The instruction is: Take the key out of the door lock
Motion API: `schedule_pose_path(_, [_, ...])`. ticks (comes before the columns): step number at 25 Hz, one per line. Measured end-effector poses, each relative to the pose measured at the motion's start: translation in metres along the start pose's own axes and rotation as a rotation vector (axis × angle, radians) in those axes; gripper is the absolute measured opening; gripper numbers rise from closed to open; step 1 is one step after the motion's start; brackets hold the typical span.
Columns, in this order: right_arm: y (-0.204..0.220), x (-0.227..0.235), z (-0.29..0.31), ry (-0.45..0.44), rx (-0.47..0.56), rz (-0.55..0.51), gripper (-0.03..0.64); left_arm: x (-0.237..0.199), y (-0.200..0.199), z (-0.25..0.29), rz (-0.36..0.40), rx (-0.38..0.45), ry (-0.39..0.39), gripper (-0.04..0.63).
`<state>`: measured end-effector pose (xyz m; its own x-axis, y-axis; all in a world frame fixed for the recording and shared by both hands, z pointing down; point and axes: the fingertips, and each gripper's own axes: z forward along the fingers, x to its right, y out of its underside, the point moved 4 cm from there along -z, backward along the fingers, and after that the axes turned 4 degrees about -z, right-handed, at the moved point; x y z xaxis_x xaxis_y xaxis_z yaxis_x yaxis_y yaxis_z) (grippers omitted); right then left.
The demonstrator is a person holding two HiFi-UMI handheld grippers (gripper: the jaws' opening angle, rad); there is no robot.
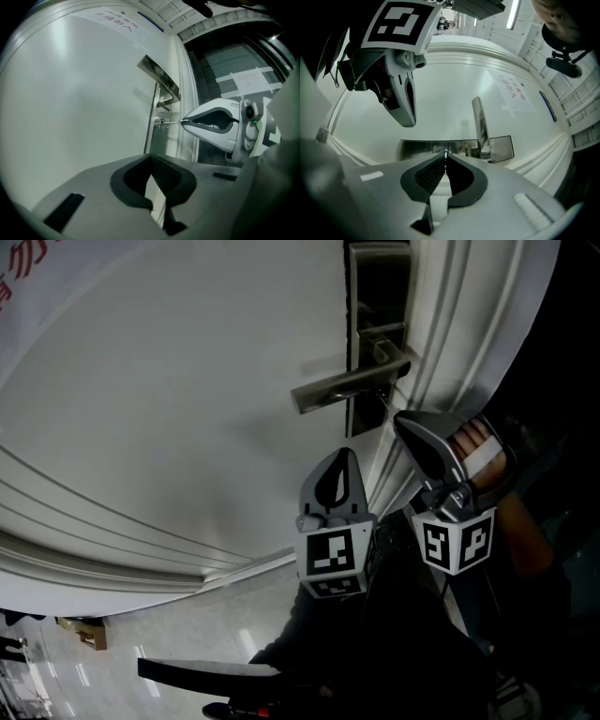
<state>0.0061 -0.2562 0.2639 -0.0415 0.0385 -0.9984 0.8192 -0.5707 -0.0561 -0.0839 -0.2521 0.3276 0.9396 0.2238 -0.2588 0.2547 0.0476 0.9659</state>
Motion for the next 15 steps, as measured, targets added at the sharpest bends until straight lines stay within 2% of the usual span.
schedule_pose_path(3, [0.001, 0.0009, -0.0006, 0.001, 0.001, -0.004, 0.012, 0.0003, -0.003, 0.0003, 0.017, -0.007, -0.006, 0.0])
schedule_pose_path(15, [0.0001, -0.0018, -0.0003, -0.011, 0.003, -0.003, 0.012, -0.0032, -0.0066, 0.0014, 0.0, 0.013, -0.005, 0.0])
